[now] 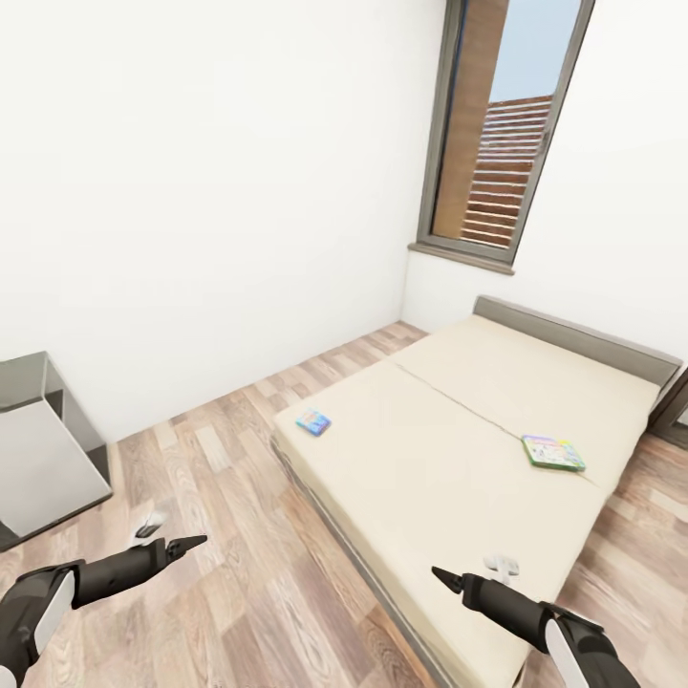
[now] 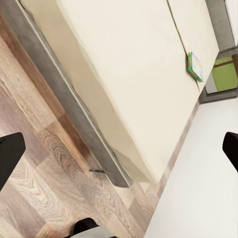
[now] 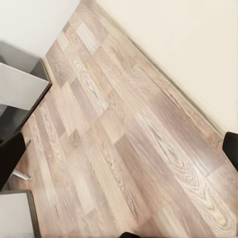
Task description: Put all the toys in the child's room - the three board games (two on the bed and one on the table), the two jigsaw puzzles on the table, and the tennis ball on the table - inside the toy box on the table in the child's room.
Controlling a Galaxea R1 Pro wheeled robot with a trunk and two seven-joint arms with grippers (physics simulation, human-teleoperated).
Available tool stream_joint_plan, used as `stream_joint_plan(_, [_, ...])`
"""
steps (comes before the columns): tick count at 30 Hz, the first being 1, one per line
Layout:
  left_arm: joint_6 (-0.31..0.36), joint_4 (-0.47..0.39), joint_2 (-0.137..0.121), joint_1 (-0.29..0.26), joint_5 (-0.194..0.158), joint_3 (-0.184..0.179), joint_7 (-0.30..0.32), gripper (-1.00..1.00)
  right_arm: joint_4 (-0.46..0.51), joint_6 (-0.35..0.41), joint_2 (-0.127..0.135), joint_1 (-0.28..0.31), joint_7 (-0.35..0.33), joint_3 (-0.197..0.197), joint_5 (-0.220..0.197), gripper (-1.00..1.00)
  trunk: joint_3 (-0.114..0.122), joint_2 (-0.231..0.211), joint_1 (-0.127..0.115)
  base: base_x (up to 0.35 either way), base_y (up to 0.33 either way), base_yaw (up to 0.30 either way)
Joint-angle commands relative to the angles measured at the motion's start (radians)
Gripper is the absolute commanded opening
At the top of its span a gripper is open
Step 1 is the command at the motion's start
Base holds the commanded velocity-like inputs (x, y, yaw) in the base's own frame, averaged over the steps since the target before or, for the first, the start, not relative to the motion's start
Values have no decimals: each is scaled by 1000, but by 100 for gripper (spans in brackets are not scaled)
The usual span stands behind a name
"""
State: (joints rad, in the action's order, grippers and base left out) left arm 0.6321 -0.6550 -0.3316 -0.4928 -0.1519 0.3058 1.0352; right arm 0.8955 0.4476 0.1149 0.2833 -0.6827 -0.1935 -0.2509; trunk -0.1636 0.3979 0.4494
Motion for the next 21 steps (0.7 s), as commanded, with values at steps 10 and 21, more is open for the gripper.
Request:
stream_joint_plan(10, [6,0,0,-1,-3,2,4,100,0,8,-4,0,2,-1,-7,100,-2,2,1,0,-176,291])
stream_joint_plan(21, [6,0,0,-1,-4,1,4,100,-1,8,-4,0,40,-1,-8,100,-2,2,1,0,-15,291])
